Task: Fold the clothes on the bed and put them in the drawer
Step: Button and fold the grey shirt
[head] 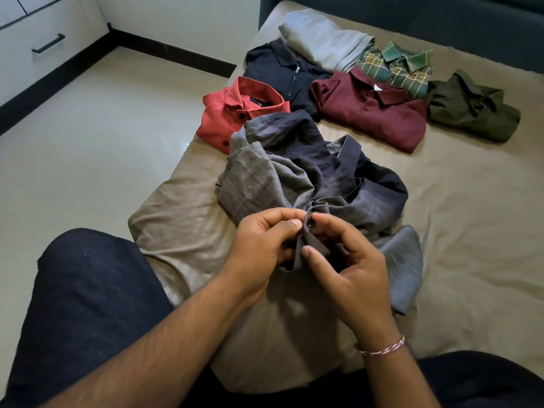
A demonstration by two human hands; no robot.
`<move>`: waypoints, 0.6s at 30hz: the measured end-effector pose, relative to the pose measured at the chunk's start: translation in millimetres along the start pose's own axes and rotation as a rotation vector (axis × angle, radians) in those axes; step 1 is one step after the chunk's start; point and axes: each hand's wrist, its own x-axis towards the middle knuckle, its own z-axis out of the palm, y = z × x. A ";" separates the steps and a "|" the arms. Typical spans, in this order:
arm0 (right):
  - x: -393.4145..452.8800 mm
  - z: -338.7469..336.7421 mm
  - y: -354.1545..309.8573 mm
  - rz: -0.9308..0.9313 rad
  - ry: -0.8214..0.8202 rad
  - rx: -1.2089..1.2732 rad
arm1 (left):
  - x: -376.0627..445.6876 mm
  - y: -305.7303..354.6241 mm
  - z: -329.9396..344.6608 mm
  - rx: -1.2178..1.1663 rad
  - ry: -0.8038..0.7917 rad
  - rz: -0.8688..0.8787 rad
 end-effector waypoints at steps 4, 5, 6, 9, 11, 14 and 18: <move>1.0 2.2 1.1 0.102 0.170 0.214 | 7.5 -0.8 -13.6 0.519 -0.235 0.337; 1.0 0.3 1.6 0.135 0.197 0.268 | 7.9 -1.9 -13.2 0.657 -0.289 0.398; 1.3 -1.6 2.8 0.168 0.220 0.304 | 7.4 -2.1 -11.7 0.767 -0.326 0.441; 1.4 -2.5 6.3 0.233 0.255 0.297 | 7.4 0.2 -8.0 0.947 -0.320 0.578; 1.5 -1.0 5.9 0.262 0.261 0.249 | 10.9 9.4 -11.7 0.995 -0.241 0.694; -0.7 -2.4 -0.6 0.174 0.271 0.018 | 15.6 35.2 -24.5 1.089 -0.096 0.873; -4.1 -11.8 -23.4 -0.072 0.229 -0.225 | 17.6 69.4 -38.9 1.194 0.006 1.005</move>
